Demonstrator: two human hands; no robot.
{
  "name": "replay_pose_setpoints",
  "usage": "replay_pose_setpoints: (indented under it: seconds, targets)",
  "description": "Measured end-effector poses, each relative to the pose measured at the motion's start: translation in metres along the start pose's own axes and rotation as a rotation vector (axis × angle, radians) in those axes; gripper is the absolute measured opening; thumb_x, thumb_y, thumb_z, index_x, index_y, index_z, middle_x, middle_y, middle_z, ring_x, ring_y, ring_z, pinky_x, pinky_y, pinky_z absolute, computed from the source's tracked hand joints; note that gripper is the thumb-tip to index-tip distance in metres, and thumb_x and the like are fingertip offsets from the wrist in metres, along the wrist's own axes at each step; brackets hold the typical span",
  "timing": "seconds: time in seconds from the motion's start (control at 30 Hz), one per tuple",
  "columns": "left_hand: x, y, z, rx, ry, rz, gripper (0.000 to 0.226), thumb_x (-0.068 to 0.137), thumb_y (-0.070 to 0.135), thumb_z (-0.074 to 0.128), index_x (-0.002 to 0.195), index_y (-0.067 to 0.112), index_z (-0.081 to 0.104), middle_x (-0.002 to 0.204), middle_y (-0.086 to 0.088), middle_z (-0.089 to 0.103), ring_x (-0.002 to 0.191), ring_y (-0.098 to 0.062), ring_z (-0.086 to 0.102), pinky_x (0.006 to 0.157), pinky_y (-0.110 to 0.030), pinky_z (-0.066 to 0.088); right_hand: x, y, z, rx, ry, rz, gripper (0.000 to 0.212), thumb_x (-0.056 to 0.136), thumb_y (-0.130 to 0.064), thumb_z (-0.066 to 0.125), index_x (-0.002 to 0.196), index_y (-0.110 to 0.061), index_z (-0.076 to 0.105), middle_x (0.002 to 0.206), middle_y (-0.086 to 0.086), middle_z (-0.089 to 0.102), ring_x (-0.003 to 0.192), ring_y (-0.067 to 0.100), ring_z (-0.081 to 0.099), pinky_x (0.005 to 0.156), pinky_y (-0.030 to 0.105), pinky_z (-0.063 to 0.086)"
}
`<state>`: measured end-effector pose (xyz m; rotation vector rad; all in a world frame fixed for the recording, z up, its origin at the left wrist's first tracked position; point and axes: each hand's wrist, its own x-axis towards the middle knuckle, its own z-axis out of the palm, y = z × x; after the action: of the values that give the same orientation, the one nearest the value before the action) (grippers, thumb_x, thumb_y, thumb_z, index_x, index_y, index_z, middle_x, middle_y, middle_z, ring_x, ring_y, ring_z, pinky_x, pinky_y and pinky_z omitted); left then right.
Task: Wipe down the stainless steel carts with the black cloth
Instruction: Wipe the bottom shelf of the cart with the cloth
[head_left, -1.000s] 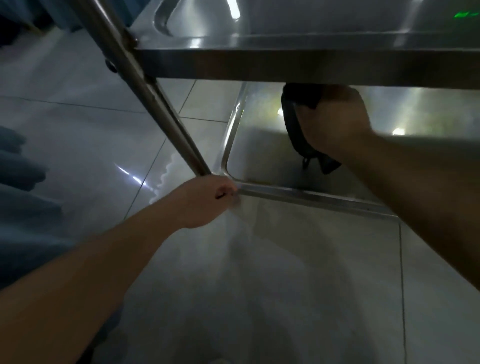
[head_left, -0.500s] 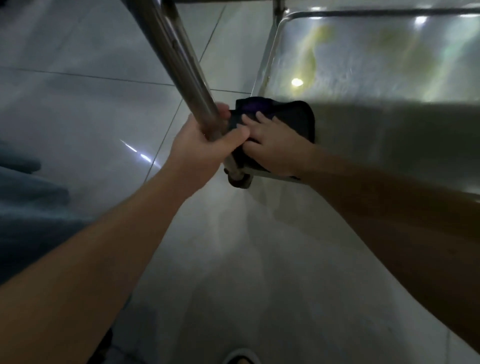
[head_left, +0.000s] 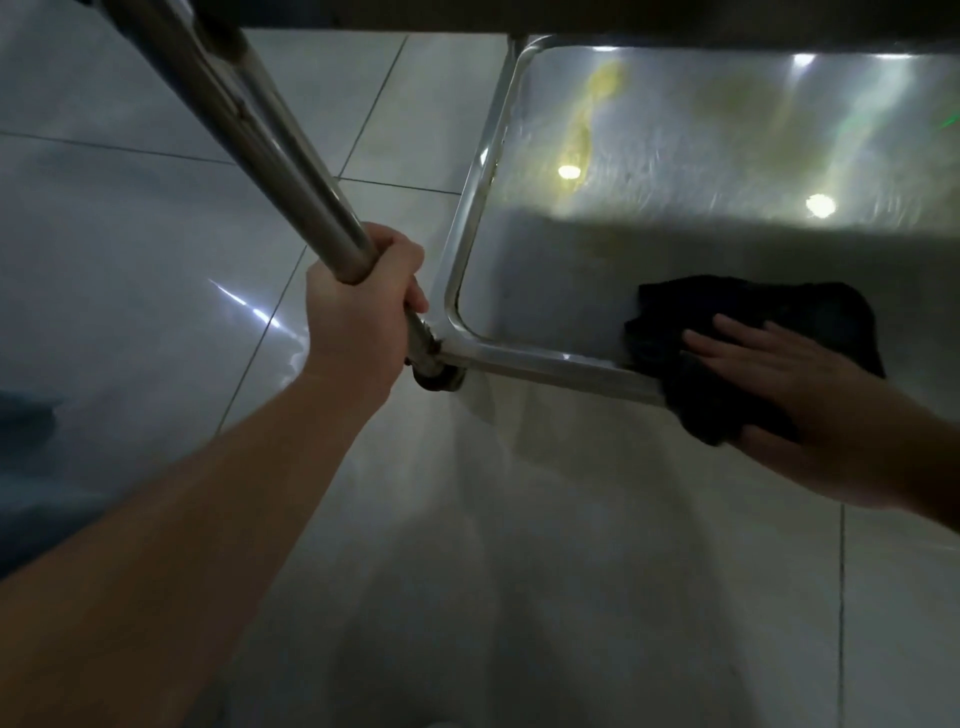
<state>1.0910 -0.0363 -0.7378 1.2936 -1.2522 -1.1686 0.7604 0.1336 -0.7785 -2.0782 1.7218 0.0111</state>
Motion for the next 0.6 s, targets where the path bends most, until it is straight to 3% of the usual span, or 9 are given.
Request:
replay_pose_setpoints:
  seconds: [0.1, 0.2, 0.27, 0.4, 0.6]
  targets:
    - [-0.001, 0.000, 0.002, 0.000, 0.012, -0.022, 0.008, 0.081, 0.013, 0.065, 0.076, 0.016, 0.059, 0.055, -0.002, 0.050, 0.057, -0.019, 0.053, 0.059, -0.030, 0.050, 0.000, -0.006, 0.003, -0.048, -0.015, 0.018, 0.072, 0.097, -0.074, 0.013, 0.160, -0.038, 0.011, 0.170, -0.011, 0.017, 0.158, 0.005, -0.005, 0.129, 0.043, 0.008]
    - [-0.001, 0.000, 0.003, -0.004, 0.037, -0.025, 0.010, 0.079, 0.013, 0.063, 0.074, 0.018, 0.056, 0.053, -0.002, 0.049, 0.055, -0.019, 0.052, 0.056, -0.029, 0.049, 0.044, -0.042, 0.006, -0.050, -0.010, -0.060, 0.075, 0.094, -0.077, -0.004, 0.160, -0.040, -0.002, 0.171, -0.016, 0.002, 0.156, 0.004, -0.017, 0.127, 0.034, -0.008]
    - [-0.001, 0.000, 0.004, -0.010, 0.045, -0.017, 0.010, 0.079, 0.012, 0.061, 0.073, 0.017, 0.055, 0.052, 0.000, 0.049, 0.053, -0.017, 0.051, 0.055, -0.028, 0.049, 0.091, -0.077, 0.008, -0.043, 0.033, -0.120, 0.072, 0.100, -0.069, 0.006, 0.164, -0.034, 0.005, 0.171, -0.014, 0.003, 0.158, 0.008, -0.012, 0.125, 0.031, -0.011]
    - [-0.001, 0.001, 0.006, -0.043, 0.045, -0.005, 0.011, 0.081, 0.007, 0.058, 0.075, 0.015, 0.055, 0.051, 0.002, 0.048, 0.051, -0.015, 0.048, 0.055, -0.028, 0.047, 0.174, -0.137, 0.012, 0.027, 0.112, -0.118, 0.066, 0.107, -0.055, 0.022, 0.166, -0.027, 0.012, 0.173, -0.008, 0.006, 0.159, 0.013, -0.004, 0.128, 0.037, -0.005]
    - [0.001, 0.001, 0.005, -0.074, 0.041, -0.046, 0.010, 0.078, 0.009, 0.060, 0.074, 0.015, 0.053, 0.052, 0.000, 0.047, 0.049, -0.013, 0.049, 0.052, -0.028, 0.046, 0.230, -0.104, -0.018, -0.035, 0.179, 0.035, 0.071, 0.105, -0.047, 0.030, 0.166, -0.016, 0.012, 0.174, 0.002, 0.009, 0.160, 0.020, 0.004, 0.129, 0.041, 0.001]
